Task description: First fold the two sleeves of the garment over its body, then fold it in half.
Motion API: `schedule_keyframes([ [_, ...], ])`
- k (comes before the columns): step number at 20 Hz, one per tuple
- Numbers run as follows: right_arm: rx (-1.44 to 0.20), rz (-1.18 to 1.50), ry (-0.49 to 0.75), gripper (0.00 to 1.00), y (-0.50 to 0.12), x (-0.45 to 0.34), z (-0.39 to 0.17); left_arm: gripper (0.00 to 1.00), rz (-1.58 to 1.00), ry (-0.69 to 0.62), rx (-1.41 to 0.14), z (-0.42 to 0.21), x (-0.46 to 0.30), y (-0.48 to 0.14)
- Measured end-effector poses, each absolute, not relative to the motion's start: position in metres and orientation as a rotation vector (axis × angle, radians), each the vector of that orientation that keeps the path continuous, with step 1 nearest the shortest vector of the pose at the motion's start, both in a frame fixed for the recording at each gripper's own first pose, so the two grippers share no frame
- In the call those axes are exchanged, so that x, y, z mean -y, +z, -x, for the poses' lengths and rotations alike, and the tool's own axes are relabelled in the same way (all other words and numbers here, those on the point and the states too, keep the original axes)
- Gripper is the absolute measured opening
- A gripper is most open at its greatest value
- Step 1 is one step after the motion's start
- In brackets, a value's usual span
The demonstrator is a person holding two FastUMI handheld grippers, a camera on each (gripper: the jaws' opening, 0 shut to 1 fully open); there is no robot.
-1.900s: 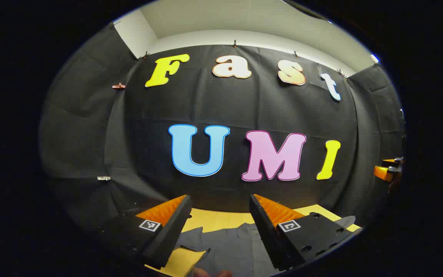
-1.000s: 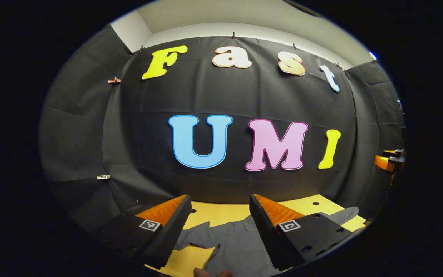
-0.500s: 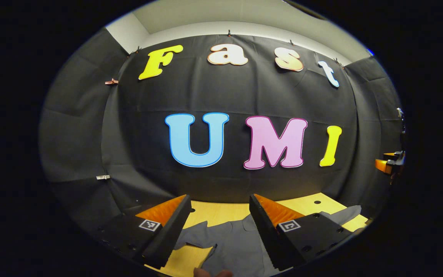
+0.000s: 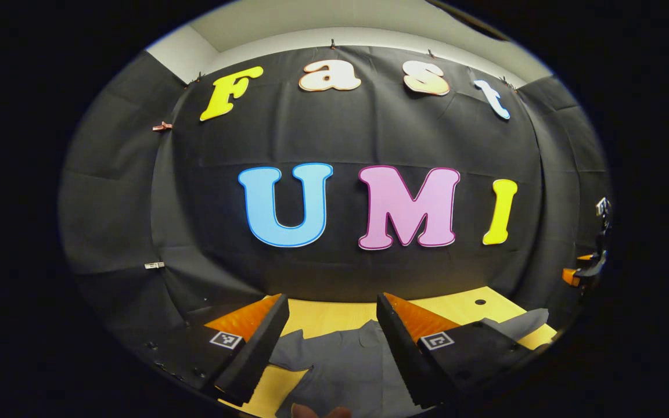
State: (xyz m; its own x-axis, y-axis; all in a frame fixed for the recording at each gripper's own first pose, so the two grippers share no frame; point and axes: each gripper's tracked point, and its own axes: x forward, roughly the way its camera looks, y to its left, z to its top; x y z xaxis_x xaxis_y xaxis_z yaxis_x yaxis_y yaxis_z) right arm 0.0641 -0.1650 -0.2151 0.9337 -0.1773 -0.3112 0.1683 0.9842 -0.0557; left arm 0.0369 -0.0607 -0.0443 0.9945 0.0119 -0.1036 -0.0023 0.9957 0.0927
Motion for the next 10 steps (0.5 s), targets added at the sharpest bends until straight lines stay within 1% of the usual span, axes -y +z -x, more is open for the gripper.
schedule_keyframes([
  [4, -0.439, 0.006, -0.192, 0.98, -0.291, 0.187, -0.070, 0.96, -0.115, 0.029, -0.116, -0.040, 0.073, -0.046],
  [6, -0.481, 0.000, -0.203, 0.98, -0.321, 0.195, -0.074, 0.95, -0.132, 0.040, -0.127, -0.039, 0.074, -0.048],
  [10, -0.555, -0.007, -0.200, 0.98, -0.378, 0.201, -0.082, 0.98, -0.129, 0.071, -0.156, -0.036, 0.073, -0.056],
])
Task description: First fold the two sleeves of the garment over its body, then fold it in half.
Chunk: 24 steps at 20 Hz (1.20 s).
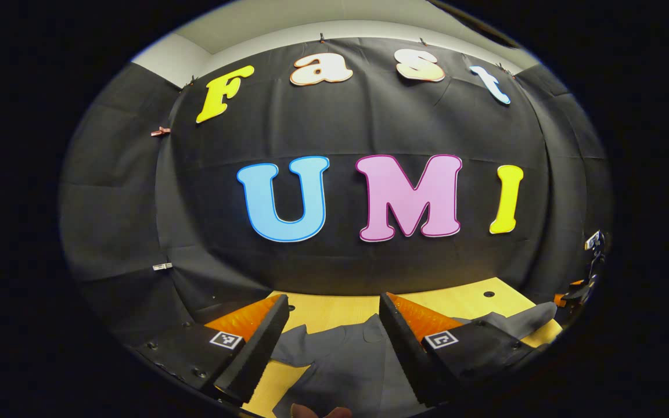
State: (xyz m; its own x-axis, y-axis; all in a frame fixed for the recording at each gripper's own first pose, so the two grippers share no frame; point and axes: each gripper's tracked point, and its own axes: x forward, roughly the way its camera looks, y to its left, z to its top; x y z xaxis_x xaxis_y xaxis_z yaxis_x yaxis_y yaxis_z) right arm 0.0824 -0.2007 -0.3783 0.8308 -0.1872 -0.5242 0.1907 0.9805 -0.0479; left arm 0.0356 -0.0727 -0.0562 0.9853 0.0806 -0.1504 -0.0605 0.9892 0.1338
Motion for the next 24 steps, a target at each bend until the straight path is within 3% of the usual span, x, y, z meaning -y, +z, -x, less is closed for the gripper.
schedule_keyframes([
  [10, -0.728, -0.057, -0.218, 0.98, -0.479, 0.217, -0.090, 0.98, -0.148, 0.141, -0.191, -0.023, 0.066, -0.063],
  [17, -0.758, -0.143, -0.193, 0.95, -0.495, 0.213, -0.096, 0.98, -0.130, 0.183, -0.203, -0.018, 0.062, -0.065],
  [19, -0.765, -0.208, -0.192, 0.73, -0.499, 0.210, -0.097, 0.98, -0.133, 0.186, -0.210, -0.018, 0.062, -0.065],
  [20, -0.770, -0.212, -0.217, 0.70, -0.500, 0.215, -0.098, 0.98, -0.139, 0.186, -0.213, -0.019, 0.061, -0.065],
  [24, -0.769, -0.221, -0.257, 0.24, -0.501, 0.228, -0.094, 0.98, -0.147, 0.173, -0.214, -0.025, 0.063, -0.067],
])
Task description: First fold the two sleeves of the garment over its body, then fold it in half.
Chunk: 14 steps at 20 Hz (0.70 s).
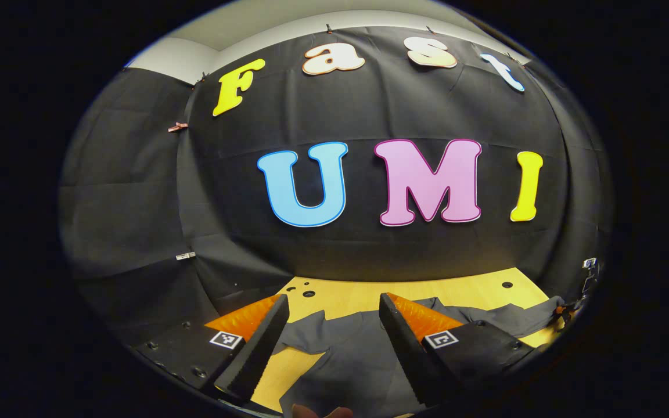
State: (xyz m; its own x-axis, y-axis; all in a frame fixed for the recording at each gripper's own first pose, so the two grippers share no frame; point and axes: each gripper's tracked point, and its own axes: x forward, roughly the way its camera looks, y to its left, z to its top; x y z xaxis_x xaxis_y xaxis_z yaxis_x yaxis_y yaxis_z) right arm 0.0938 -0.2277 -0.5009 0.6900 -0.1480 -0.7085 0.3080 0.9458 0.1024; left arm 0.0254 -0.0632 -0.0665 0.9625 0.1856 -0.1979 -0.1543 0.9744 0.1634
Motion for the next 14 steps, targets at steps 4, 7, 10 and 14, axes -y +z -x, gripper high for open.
schedule_keyframes([
  [4, -0.740, -0.189, -0.244, 0.07, -0.482, 0.225, -0.095, 0.98, -0.134, 0.169, -0.218, -0.028, 0.061, -0.069],
  [7, -0.684, -0.200, -0.246, 0.07, -0.452, 0.220, -0.096, 0.98, -0.128, 0.172, -0.214, -0.027, 0.055, -0.069],
  [10, -0.606, -0.213, -0.249, 0.07, -0.413, 0.215, -0.100, 0.98, -0.117, 0.179, -0.205, -0.025, 0.043, -0.069],
  [14, -0.506, -0.179, -0.220, 0.07, -0.351, 0.200, -0.098, 0.98, -0.116, 0.176, -0.198, -0.023, 0.025, -0.070],
])
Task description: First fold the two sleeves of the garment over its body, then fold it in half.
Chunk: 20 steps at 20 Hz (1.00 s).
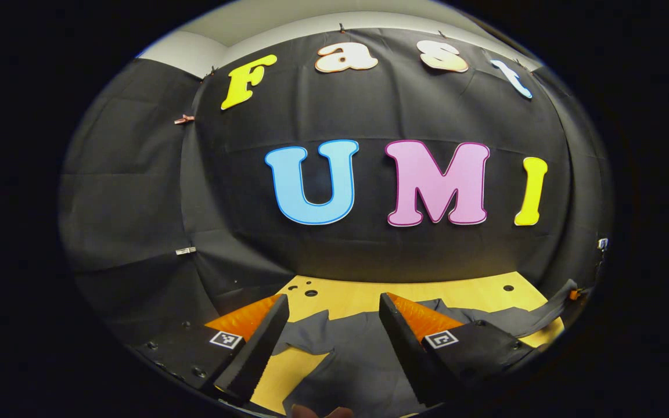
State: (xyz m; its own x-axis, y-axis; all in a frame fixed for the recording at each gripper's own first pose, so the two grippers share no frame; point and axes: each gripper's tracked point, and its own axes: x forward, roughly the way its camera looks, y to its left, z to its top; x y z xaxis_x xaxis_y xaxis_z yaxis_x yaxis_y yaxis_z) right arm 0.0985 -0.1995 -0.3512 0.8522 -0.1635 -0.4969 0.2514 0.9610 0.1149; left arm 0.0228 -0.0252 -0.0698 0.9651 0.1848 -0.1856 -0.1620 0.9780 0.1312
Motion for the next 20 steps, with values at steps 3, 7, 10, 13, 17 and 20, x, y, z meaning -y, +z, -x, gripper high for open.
schedule_keyframes([
  [3, -0.435, -0.180, -0.209, 0.07, -0.304, 0.184, -0.097, 0.98, -0.121, 0.160, -0.194, -0.024, 0.010, -0.070],
  [7, -0.356, -0.178, -0.198, 0.07, -0.250, 0.153, -0.098, 0.98, -0.107, 0.126, -0.186, -0.024, -0.012, -0.072],
  [10, -0.308, -0.181, -0.173, 0.07, -0.210, 0.117, -0.097, 0.98, -0.104, 0.105, -0.186, -0.020, -0.031, -0.078],
  [13, -0.262, -0.173, -0.136, 0.07, -0.173, 0.073, -0.099, 0.98, -0.094, 0.083, -0.182, -0.012, -0.052, -0.079],
  [17, -0.207, -0.196, -0.094, 0.07, -0.133, 0.013, -0.094, 0.98, -0.099, 0.062, -0.171, -0.006, -0.081, -0.082],
  [20, -0.187, -0.191, -0.043, 0.07, -0.118, -0.037, -0.092, 0.98, -0.100, 0.053, -0.167, -0.002, -0.102, -0.085],
])
